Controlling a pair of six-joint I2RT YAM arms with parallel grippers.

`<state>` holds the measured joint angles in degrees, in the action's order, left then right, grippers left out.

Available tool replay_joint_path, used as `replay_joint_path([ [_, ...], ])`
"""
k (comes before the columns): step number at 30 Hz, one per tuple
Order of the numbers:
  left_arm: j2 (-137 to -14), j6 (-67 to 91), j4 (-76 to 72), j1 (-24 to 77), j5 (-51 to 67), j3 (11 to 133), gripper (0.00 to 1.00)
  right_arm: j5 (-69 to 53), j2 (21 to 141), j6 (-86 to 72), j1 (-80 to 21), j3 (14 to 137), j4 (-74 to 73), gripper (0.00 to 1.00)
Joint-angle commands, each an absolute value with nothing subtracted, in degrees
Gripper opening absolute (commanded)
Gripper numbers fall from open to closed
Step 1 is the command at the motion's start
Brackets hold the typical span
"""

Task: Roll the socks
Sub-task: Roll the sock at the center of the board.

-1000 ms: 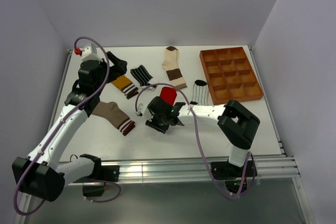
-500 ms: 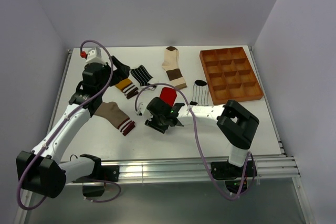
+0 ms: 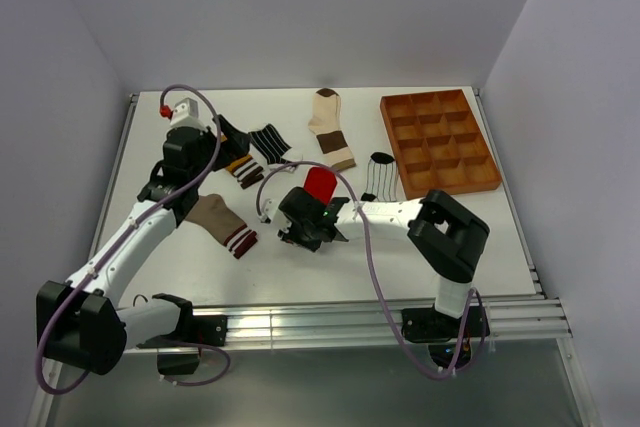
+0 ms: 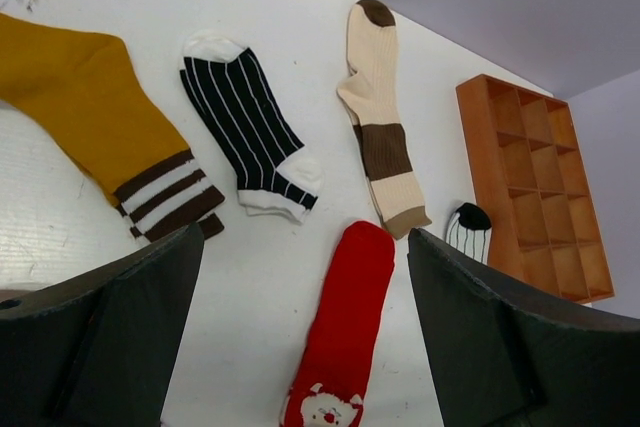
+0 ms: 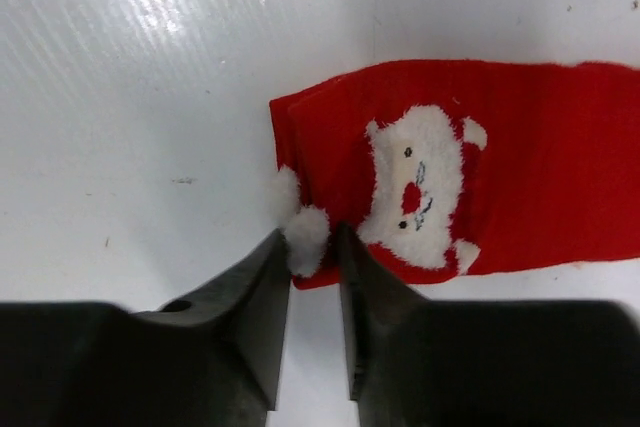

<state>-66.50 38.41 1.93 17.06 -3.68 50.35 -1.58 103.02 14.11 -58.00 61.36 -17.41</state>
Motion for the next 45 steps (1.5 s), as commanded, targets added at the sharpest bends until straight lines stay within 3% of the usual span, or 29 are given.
replay_joint_path([
  [1, -66.36, 38.41, -3.16, 16.87, -2.20, 48.35, 0.90, -4.65, 102.40, 15.91, -58.01, 60.91, -17.22, 0.25],
  [5, -66.62, 38.93, -5.09, 16.96, -1.67, 45.97, 0.89, -11.23, 100.90, 17.31, -54.95, 60.91, -19.33, 0.16],
  [10, -65.66, 39.20, -9.04, 17.66, -1.32, 41.06, 0.84, -25.09, 99.75, 19.95, -49.05, 62.40, -24.60, 0.13],
  [20, -66.53, 39.11, -26.60, 25.47, 3.60, 28.66, 0.58, -46.03, 109.94, 27.94, -39.99, 73.55, -44.53, 0.10],
  [24, -69.42, 38.15, -33.47, 29.44, 6.23, 25.67, 0.48, -49.47, 115.21, 30.05, -38.50, 76.46, -49.47, 0.06],
  [32, -79.09, 37.87, -46.92, 35.76, 15.20, 23.38, 0.41, -54.05, 119.26, 31.11, -34.90, 79.45, -54.40, 0.06],
  [37, -85.59, 41.04, -57.63, 38.40, 18.10, 20.31, 0.39, -55.11, 120.58, 30.76, -32.96, 80.15, -55.37, 0.06],
  [45, -82.20, 43.15, -61.53, 41.66, 9.59, 13.64, 0.54, -54.14, 121.38, 28.04, -31.03, 79.81, -53.62, 0.06],
])
